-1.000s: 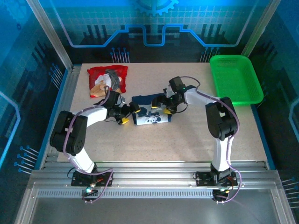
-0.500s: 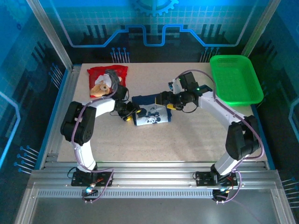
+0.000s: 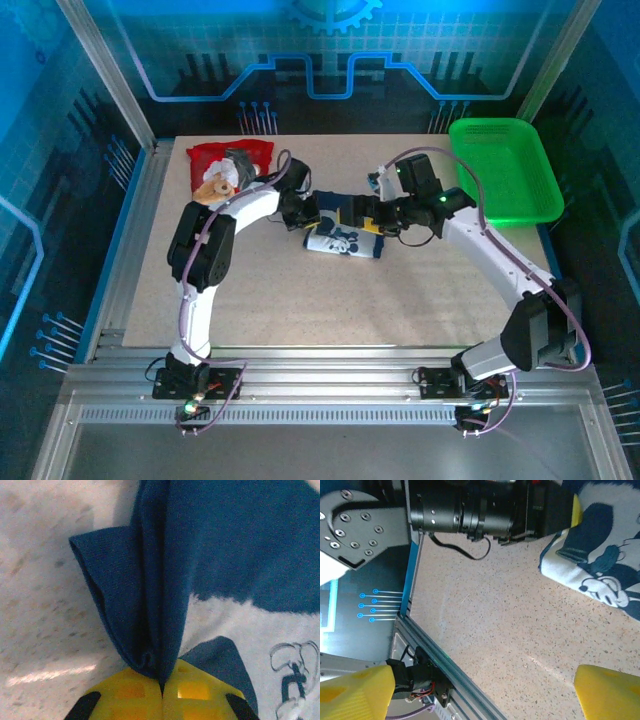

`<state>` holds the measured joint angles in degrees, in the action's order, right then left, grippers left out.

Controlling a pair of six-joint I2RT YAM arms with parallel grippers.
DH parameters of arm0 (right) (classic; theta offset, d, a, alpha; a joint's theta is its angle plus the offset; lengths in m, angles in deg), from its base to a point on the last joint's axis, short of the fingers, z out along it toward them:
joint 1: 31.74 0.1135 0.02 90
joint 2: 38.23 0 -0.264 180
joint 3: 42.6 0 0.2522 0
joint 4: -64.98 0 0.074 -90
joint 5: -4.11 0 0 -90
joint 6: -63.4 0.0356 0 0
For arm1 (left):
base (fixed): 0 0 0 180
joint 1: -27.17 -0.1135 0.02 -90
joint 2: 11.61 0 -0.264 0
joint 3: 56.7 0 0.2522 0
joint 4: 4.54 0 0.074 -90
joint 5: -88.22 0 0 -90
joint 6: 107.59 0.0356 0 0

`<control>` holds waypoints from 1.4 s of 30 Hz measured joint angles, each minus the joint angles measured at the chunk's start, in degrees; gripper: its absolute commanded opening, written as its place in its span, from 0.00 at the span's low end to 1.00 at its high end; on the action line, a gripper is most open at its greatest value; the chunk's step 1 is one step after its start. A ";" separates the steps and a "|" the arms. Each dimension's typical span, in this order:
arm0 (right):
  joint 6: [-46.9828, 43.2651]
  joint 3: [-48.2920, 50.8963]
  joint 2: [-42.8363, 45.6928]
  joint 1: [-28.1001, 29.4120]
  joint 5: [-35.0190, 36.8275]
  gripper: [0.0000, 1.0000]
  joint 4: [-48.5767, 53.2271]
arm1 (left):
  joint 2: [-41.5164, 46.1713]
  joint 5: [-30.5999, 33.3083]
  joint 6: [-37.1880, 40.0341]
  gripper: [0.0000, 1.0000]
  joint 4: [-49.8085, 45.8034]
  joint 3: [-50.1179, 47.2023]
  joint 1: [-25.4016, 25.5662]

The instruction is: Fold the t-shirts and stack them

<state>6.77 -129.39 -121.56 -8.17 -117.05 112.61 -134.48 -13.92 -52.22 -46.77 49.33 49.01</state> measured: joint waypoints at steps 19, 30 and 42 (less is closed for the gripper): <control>-0.46 3.98 6.10 -1.55 0.31 0.97 2.38 | 0.55 4.63 18.53 0.00 -10.27 21.16 -9.18; -1.09 3.98 6.51 -2.40 0.22 1.00 3.19 | 0.55 5.22 24.81 0.00 -13.97 27.89 -12.83; -1.79 3.98 6.45 -2.67 -1.09 1.00 4.28 | -0.20 2.16 28.68 0.00 -15.26 37.64 -17.59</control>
<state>4.97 -125.42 -115.11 -10.83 -118.14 116.89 -134.68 -11.75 -23.54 -62.03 86.96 31.42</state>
